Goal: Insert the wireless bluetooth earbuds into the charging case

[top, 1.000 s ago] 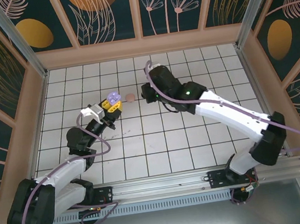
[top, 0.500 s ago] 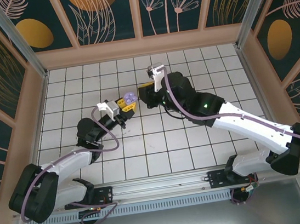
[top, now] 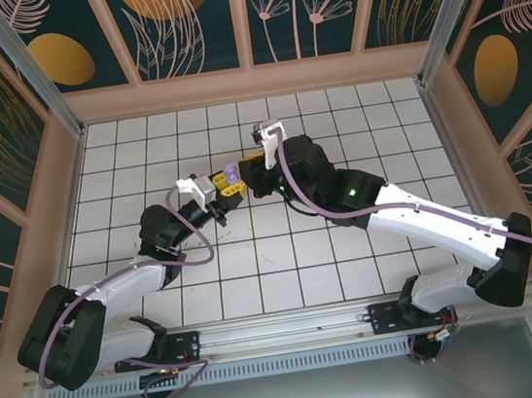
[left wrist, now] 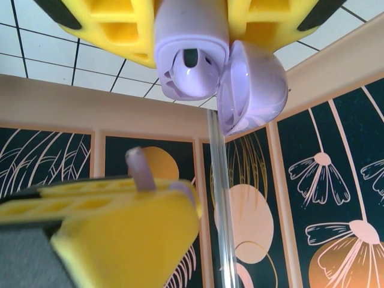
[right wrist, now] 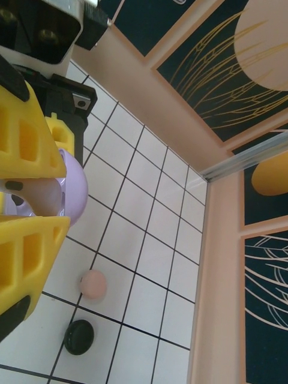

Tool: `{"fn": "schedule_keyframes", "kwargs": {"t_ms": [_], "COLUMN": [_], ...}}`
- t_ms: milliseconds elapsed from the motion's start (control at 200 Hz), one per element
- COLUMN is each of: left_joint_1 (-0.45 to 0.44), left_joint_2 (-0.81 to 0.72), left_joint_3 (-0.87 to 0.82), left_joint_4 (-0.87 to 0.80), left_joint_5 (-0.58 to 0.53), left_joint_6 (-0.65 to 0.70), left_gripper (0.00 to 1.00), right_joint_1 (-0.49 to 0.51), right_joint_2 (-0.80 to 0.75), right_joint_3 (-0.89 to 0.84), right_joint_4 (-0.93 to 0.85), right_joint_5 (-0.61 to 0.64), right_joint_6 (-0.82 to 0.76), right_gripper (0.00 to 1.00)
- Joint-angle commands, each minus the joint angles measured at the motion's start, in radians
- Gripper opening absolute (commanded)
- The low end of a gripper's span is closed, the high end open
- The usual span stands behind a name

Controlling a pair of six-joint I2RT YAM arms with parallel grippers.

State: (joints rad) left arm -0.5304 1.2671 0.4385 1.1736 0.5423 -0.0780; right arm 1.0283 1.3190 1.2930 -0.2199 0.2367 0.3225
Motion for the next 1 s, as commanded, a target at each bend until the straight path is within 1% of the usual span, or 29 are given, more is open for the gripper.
{"fn": "schedule_keyframes", "kwargs": {"t_ms": [0, 996], "left_joint_1": [-0.006, -0.01], "left_joint_2": [0.006, -0.014], "left_joint_3": [0.028, 0.028], "left_joint_4": [0.025, 0.016], "left_joint_5": [0.017, 0.039], "left_joint_6": [0.02, 0.017], "left_gripper": [0.0, 0.0], "right_joint_1": [0.012, 0.006], "right_joint_2": [0.021, 0.068], "right_joint_3": [0.012, 0.024], "right_joint_4": [0.024, 0.011], "right_joint_5": [0.016, 0.055], "right_joint_6": [-0.003, -0.01], "right_gripper": [0.18, 0.17]}}
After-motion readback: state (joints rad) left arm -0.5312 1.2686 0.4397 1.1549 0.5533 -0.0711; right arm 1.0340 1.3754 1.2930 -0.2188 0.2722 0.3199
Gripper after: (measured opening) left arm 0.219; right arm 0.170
